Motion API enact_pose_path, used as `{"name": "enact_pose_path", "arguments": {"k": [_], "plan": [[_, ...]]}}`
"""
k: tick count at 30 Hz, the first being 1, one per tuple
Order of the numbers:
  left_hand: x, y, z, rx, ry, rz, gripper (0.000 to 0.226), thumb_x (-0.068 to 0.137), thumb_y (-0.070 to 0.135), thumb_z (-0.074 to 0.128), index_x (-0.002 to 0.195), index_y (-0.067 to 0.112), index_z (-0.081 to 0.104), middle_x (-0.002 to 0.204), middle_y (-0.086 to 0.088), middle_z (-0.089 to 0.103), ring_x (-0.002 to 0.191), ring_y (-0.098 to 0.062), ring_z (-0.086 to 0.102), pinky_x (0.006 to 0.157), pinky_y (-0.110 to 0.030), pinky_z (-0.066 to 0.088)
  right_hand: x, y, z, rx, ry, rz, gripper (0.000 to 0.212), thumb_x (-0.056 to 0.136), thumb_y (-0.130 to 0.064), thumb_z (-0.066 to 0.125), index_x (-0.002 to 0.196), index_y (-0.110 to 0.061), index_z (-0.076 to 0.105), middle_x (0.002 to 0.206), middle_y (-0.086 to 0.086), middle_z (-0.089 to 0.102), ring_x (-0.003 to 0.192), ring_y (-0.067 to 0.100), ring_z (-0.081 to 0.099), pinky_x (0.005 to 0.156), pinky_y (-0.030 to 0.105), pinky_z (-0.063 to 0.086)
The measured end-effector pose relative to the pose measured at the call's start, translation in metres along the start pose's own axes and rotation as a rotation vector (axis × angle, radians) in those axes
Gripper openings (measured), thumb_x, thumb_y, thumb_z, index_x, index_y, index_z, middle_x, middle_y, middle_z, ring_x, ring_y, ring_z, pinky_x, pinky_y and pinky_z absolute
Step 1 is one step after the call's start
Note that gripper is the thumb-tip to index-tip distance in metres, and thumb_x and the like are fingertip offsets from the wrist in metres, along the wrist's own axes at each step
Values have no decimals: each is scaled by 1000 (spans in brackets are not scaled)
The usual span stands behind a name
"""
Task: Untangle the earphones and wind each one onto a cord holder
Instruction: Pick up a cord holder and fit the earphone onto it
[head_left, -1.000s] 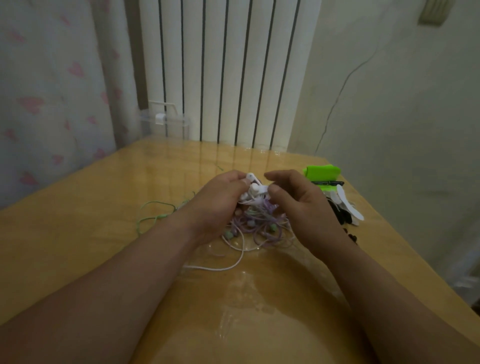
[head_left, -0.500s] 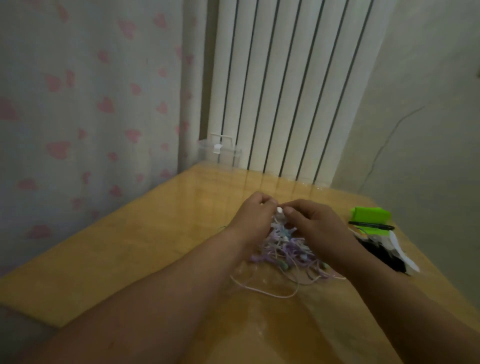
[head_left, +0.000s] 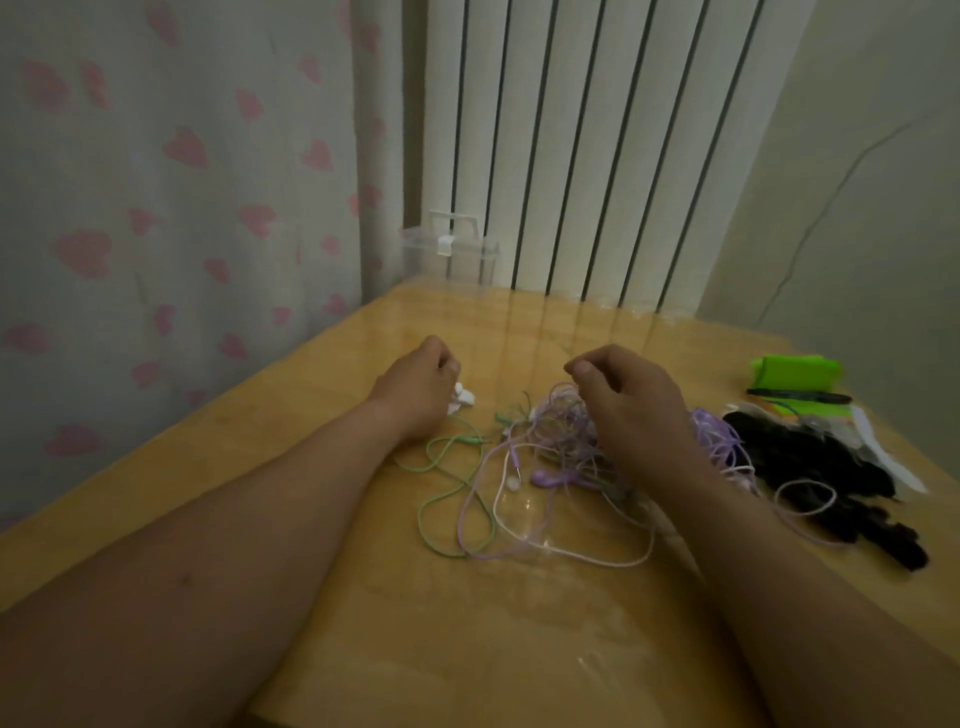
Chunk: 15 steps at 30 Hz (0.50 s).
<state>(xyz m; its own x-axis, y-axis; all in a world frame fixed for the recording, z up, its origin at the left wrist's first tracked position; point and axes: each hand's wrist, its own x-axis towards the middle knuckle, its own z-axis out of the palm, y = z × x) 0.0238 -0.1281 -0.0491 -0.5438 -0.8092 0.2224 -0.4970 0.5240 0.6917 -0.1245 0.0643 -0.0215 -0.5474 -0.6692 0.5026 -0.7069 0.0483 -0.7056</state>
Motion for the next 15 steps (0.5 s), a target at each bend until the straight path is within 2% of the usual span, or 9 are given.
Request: {"name": "enact_pose_path", "arguments": {"k": [2, 3, 5, 7, 9, 10, 12, 13, 15], "plan": [[3, -3, -4, 181, 21, -9, 21, 107, 37, 43, 95, 25, 56, 117, -3, 67, 116, -31, 55, 97, -43, 40, -1, 4, -2, -24, 11, -31, 17, 104, -26, 59, 107, -19, 74, 98, -5, 72, 93, 8, 64, 78, 31, 51], [4, -4, -5, 199, 39, -20, 24, 107, 39, 44, 96, 25, 58, 119, -2, 67, 118, -31, 54, 100, -45, 38, -1, 4, -2, -28, 13, -41, 16, 104, -25, 59, 106, -19, 74, 98, -4, 71, 93, 8, 64, 79, 29, 51], [6, -9, -7, 136, 55, -17, 28, 106, 43, 46, 90, 23, 58, 111, -1, 67, 115, -31, 56, 104, -47, 41, -2, 3, -3, -40, 15, -50, 15, 104, -25, 60, 106, -19, 73, 99, -3, 70, 93, 8, 63, 79, 24, 49], [5, -13, -8, -19, 70, 4, 33, 107, 45, 45, 89, 20, 58, 99, -1, 66, 107, -32, 60, 99, -46, 45, -3, 4, -1, -61, 11, -55, 16, 104, -25, 59, 106, -18, 73, 100, -3, 70, 93, 10, 62, 78, 21, 47], [2, -14, -10, -144, 91, 13, 34, 108, 42, 45, 96, 14, 60, 102, -6, 65, 106, -32, 60, 93, -41, 46, -4, 5, -2, -79, 20, -56, 15, 104, -24, 60, 105, -18, 73, 99, -3, 70, 92, 9, 62, 75, 14, 44], [-1, -14, -12, -163, 128, 24, 33, 107, 42, 45, 99, 15, 61, 109, -8, 64, 111, -32, 58, 94, -41, 44, -4, 5, -3, -84, 29, -58, 15, 104, -24, 60, 105, -19, 74, 98, -3, 70, 90, 7, 61, 73, 11, 43], [-10, -8, -19, -129, 251, 80, 29, 102, 45, 48, 110, 21, 63, 123, -4, 60, 122, -30, 52, 105, -45, 42, -5, 5, -6, -76, 56, -58, 16, 104, -25, 59, 104, -19, 74, 96, -4, 69, 88, 5, 61, 72, 13, 44], [-15, -3, -23, -126, 315, 135, 27, 100, 40, 51, 114, 22, 64, 124, 1, 58, 123, -28, 52, 106, -46, 42, -5, 5, -8, -67, 73, -57, 16, 104, -26, 59, 104, -19, 73, 95, -4, 69, 88, 4, 61, 72, 16, 45], [-28, 13, -31, -154, 353, 259, 17, 98, 22, 57, 112, 22, 67, 112, 9, 59, 109, -21, 58, 97, -39, 46, -7, 2, -11, -52, 99, -62, 16, 104, -27, 59, 103, -18, 73, 94, -2, 69, 88, 7, 61, 73, 23, 47]]}}
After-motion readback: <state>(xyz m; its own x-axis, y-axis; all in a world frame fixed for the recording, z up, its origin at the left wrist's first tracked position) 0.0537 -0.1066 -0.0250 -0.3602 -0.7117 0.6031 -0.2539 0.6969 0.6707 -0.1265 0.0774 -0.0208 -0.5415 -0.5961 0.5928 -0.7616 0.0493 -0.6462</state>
